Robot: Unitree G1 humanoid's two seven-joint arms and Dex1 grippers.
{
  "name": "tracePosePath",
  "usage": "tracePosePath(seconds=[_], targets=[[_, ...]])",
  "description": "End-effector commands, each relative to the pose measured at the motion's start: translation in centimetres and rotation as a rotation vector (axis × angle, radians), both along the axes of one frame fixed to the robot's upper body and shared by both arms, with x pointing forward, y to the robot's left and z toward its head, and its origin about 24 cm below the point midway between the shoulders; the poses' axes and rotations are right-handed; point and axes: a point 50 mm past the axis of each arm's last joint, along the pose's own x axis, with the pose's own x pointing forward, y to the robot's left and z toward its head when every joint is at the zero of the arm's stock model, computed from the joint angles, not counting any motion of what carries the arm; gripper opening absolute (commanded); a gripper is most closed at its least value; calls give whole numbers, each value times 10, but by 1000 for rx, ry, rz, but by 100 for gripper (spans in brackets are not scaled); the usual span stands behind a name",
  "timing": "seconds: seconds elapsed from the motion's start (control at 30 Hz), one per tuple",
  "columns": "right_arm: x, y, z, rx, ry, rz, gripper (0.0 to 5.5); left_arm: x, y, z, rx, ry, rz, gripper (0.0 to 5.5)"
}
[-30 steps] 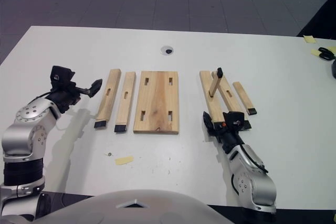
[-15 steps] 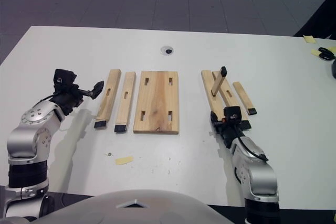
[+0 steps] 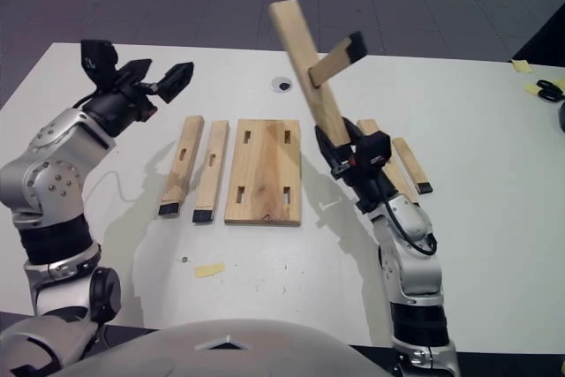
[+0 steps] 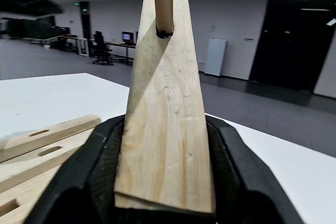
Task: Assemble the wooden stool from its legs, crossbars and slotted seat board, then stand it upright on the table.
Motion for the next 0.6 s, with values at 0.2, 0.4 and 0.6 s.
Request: tracePosePath(seconds=[0.2,0.4,0.6], targets=[[1,42,5,-12,-118,149,205,-9,-34,9,-299,144,-239,540],[-4,51,0,-29,-116,174,205,-3,-35,11,-377,172,-140,497],[-3,49,-1,-68,-143,138,205,-6,-29,10,-362,209,-123,388]])
